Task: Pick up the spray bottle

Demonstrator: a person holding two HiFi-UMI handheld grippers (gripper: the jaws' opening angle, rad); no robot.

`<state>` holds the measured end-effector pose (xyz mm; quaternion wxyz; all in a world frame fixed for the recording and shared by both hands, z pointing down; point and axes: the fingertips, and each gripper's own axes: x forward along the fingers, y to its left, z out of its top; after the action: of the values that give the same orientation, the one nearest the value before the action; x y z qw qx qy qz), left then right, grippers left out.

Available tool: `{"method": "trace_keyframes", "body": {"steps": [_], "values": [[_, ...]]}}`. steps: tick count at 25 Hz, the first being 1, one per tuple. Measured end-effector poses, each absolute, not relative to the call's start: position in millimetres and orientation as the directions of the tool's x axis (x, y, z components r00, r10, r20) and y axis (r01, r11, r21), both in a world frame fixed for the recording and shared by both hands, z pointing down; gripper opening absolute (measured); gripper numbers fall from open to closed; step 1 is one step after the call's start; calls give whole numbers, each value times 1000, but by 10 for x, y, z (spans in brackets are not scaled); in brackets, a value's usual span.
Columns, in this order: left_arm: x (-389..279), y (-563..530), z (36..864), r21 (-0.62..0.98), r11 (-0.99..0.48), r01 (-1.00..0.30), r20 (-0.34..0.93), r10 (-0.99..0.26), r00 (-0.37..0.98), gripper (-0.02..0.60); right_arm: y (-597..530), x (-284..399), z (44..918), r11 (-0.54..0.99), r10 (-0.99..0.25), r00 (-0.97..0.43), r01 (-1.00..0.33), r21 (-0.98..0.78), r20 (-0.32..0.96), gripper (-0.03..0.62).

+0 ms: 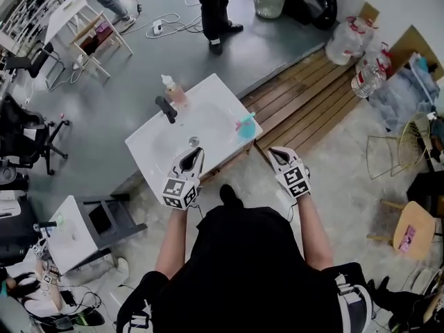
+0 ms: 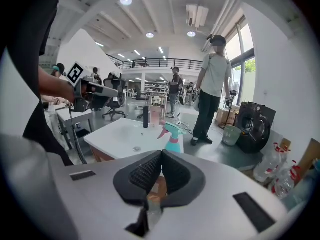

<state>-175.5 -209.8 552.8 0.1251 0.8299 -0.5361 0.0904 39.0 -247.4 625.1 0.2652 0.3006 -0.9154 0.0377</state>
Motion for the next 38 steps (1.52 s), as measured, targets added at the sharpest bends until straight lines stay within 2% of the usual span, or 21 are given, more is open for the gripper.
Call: {"method": "trace_keyframes", "body": {"steps": [13, 26, 38], "values": [[-2215, -2498, 5667, 105, -490, -865, 285, -819, 499, 35, -2721, -50, 6384, 745, -609, -620, -661, 88, 494, 17], [-2431, -2680, 5742, 122, -520, -846, 314, -788, 530, 35, -2865, -339, 6414, 735, -610, -612, -675, 70, 503, 17], [-2354, -2910, 5710, 136, -518, -845, 297, -792, 533, 35, -3171, -337, 6512, 751, -589, -620, -656, 68, 518, 17]]}}
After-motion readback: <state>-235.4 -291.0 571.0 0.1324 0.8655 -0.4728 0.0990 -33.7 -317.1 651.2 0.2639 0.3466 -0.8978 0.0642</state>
